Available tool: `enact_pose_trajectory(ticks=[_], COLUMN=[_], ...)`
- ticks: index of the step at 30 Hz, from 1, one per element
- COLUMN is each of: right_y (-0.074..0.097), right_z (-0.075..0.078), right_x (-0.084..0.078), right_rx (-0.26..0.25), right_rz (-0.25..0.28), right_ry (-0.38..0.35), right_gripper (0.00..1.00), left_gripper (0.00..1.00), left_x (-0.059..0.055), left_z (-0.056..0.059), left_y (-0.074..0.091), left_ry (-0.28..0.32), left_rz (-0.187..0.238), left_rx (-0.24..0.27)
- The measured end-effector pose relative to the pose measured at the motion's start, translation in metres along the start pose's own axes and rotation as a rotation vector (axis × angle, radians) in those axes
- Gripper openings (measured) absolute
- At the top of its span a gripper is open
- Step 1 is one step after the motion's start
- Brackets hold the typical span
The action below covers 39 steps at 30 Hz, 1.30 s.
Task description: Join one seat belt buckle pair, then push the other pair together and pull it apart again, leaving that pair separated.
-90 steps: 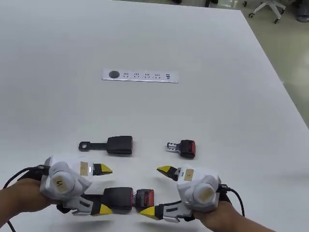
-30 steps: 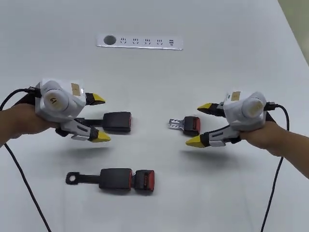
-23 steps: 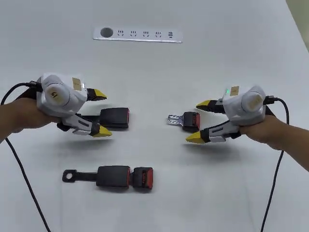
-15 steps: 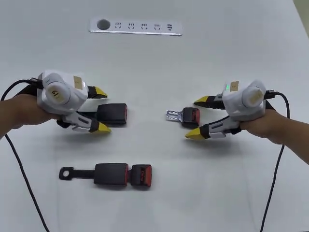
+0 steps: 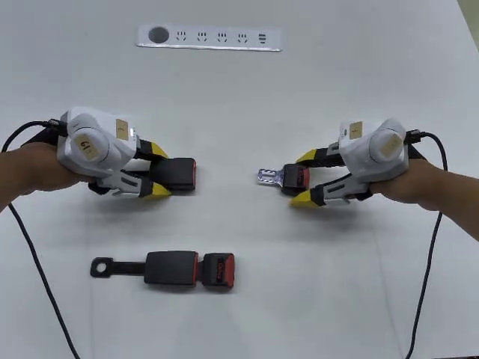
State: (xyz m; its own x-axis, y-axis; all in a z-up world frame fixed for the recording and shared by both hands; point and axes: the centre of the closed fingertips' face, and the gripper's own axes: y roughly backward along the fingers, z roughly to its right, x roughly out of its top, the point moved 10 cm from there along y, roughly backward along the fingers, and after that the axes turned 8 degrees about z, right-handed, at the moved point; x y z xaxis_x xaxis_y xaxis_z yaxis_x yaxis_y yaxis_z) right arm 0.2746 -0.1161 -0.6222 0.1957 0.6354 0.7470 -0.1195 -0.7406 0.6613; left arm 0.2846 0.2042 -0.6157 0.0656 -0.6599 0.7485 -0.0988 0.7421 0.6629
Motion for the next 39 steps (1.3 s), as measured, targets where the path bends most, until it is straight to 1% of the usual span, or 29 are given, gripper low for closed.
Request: enact_pose_trajectory(ticks=[2,3,4,5,9,11,20,23,25,27,29,31,35,37,39], right_y=[0.0,0.002,0.0,0.0,0.001,0.001,0.002,-0.003,-0.011,-0.015,-0.017,-0.019,-0.024,-0.028,-0.031], right_z=[0.001,0.001,0.002,0.003,0.003,0.004,0.002,0.001,-0.001,-0.002,0.0,-0.001,-0.001,-0.004,-0.002], right_x=[0.0,-0.001,0.0,-0.001,-0.003,-0.003,0.001,0.006,0.01,0.013,0.015,0.017,0.022,0.025,0.027], right_rx=[-0.006,-0.015,-0.006,-0.003,0.009,0.012,0.014,0.023,0.028,0.038,0.045,0.048,0.063,0.066,0.069], right_rz=[-0.004,-0.036,-0.017,-0.024,-0.025,-0.023,-0.03,-0.02,-0.017,-0.008,-0.001,0.005,0.016,0.021,0.03], right_ry=[0.003,0.003,0.005,0.005,0.024,0.021,0.03,0.037,0.046,0.049,0.054,0.056,0.062,0.065,0.067], right_gripper=[0.35,0.34,0.34,0.34,0.33,0.33,0.33,0.33,0.33,0.33,0.33,0.33,0.33,0.33,0.33], left_gripper=[0.35,0.35,0.34,0.34,0.34,0.34,0.34,0.34,0.34,0.34,0.34,0.34,0.34,0.34,0.34], left_x=[0.0,0.0,0.0,0.0,-0.001,0.0,0.003,0.004,0.004,0.005,0.005,0.005,0.006,0.006,0.005], left_z=[-0.001,-0.001,-0.001,-0.002,-0.004,-0.005,-0.007,-0.007,-0.007,-0.007,-0.007,-0.008,-0.007,-0.007,-0.007], left_y=[-0.001,-0.002,-0.002,-0.003,-0.004,-0.005,-0.005,-0.005,-0.004,-0.004,-0.004,-0.003,-0.002,-0.002,-0.002], left_ry=[-0.005,-0.013,-0.02,-0.012,-0.007,-0.008,0.008,0.006,0.009,0.013,0.015,0.034,0.029,0.032,0.034], left_rz=[-0.002,-0.003,-0.003,-0.004,-0.005,-0.012,-0.015,-0.025,-0.028,-0.03,-0.034,-0.038,-0.04,-0.04,-0.042], left_rx=[-0.009,-0.016,-0.019,-0.019,-0.025,-0.031,-0.036,-0.041,-0.041,-0.04,-0.04,-0.04,-0.04,-0.039,-0.039])
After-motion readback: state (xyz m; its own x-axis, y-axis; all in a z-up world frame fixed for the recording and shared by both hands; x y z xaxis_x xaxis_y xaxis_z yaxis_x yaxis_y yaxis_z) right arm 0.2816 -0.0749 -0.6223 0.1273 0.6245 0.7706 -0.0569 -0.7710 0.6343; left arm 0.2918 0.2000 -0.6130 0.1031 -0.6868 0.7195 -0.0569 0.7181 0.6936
